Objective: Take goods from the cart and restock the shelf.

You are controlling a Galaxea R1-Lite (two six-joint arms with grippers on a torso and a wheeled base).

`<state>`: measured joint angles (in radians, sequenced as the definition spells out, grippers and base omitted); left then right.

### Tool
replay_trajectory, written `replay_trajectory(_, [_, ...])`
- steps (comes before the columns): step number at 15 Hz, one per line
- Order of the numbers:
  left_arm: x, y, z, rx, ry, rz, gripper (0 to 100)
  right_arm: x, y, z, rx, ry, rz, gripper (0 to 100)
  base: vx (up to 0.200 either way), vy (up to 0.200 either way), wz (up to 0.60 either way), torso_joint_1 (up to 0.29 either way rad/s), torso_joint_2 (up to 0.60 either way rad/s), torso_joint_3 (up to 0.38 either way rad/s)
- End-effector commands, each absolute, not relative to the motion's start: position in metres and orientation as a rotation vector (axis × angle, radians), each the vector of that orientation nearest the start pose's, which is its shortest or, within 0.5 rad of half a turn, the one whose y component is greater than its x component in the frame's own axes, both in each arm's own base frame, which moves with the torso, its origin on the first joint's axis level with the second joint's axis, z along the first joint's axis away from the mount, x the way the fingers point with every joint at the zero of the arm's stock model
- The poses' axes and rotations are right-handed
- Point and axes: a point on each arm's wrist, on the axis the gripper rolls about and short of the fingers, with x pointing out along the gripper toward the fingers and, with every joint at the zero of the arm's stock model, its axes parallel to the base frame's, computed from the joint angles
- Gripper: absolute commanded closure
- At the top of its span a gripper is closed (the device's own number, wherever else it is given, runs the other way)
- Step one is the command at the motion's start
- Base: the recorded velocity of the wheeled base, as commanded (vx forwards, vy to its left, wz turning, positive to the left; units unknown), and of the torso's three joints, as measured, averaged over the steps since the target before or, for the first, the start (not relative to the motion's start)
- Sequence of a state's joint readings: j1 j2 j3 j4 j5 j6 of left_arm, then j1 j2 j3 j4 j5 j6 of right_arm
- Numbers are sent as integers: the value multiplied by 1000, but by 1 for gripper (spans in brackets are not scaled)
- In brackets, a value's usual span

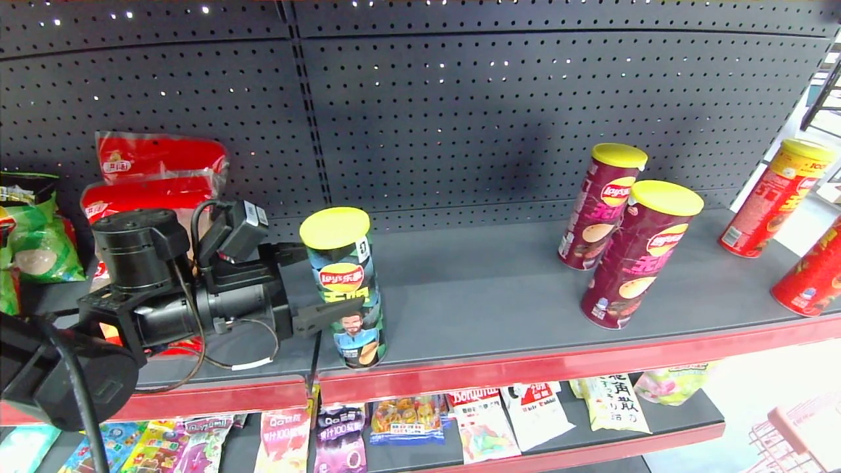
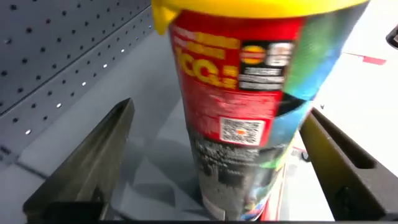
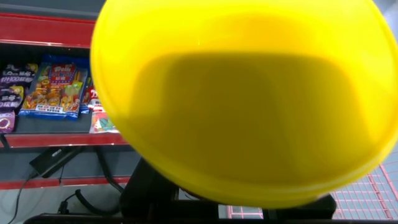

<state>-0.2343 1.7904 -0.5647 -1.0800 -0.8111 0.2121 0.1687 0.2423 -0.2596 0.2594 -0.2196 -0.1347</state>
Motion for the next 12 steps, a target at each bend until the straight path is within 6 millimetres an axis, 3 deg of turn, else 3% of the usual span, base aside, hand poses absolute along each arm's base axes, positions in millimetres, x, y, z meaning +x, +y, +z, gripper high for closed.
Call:
replay_trajectory(1, [271, -80, 143, 147, 33, -1048, 0, -18, -8, 126, -181, 240, -34, 100, 0, 0, 0, 0, 0, 0])
replay_trajectory(12, [262, -75, 144, 157, 21, -1029, 0, -18, -8, 125, -181, 240, -36, 100, 0, 0, 0, 0, 0, 0])
